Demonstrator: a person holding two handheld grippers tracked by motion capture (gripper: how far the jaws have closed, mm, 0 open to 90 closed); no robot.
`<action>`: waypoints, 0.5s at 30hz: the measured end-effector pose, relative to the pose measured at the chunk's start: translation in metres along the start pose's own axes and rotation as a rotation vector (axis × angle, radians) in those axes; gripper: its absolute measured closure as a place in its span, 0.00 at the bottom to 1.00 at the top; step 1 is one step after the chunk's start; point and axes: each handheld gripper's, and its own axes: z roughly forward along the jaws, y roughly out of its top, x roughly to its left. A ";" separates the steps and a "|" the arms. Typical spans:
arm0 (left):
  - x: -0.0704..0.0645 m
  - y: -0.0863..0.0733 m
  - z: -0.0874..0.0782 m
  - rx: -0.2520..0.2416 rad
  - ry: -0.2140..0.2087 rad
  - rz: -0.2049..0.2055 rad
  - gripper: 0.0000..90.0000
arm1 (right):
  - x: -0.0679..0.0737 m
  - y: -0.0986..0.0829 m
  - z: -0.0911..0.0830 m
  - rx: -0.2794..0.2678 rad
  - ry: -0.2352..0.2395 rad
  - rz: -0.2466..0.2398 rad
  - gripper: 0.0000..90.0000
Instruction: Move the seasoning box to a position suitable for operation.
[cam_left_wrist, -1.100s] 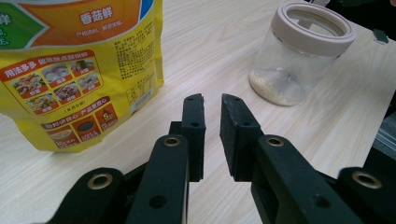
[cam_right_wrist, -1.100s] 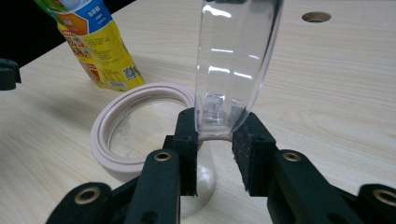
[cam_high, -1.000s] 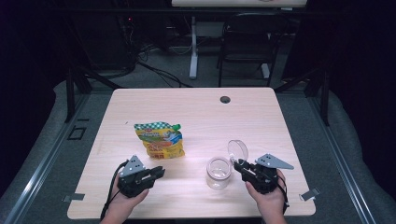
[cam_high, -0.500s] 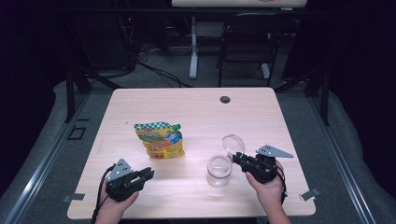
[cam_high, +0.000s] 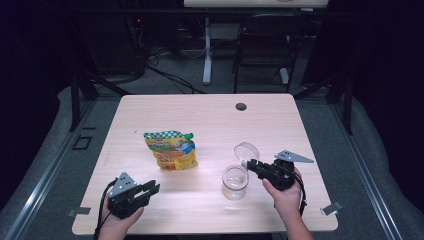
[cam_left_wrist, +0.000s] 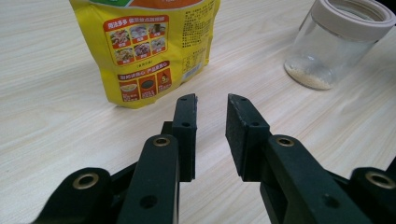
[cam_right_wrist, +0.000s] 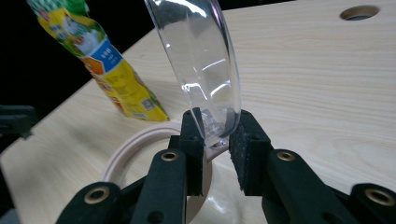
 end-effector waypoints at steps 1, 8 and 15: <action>0.000 0.000 0.000 0.002 0.003 0.001 0.81 | -0.001 0.001 0.000 -0.001 0.017 0.021 0.84; 0.005 -0.001 0.000 0.008 0.018 0.000 0.82 | -0.005 0.001 0.003 0.003 0.028 0.048 0.85; 0.010 0.000 0.002 0.003 0.026 -0.008 0.82 | -0.006 0.001 0.003 0.007 0.013 0.024 0.84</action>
